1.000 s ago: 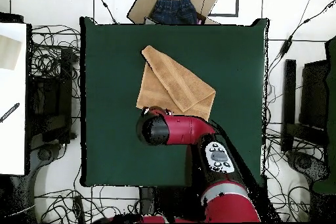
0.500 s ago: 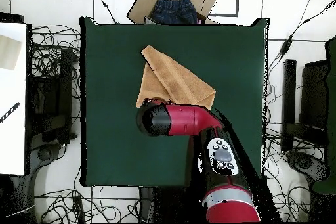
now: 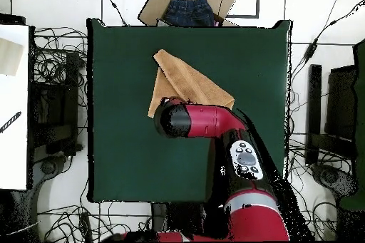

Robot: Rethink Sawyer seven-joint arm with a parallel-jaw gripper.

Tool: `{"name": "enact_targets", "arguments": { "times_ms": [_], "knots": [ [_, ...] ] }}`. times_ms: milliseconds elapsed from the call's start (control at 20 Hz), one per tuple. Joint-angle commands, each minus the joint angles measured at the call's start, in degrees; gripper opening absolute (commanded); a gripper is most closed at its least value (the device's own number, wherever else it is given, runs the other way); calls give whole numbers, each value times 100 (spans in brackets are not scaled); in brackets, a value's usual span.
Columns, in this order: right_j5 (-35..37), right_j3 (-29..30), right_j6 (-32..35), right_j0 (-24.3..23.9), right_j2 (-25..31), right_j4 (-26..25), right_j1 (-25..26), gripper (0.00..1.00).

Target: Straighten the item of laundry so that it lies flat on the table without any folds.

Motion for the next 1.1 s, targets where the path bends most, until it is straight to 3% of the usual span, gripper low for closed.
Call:
{"name": "enact_targets", "arguments": {
  "times_ms": [50,1100],
  "knots": [
    [-23,-245,138,-3,303,-304,394,100],
    [-530,-257,359,194,167,-418,870,100]
  ]
}}
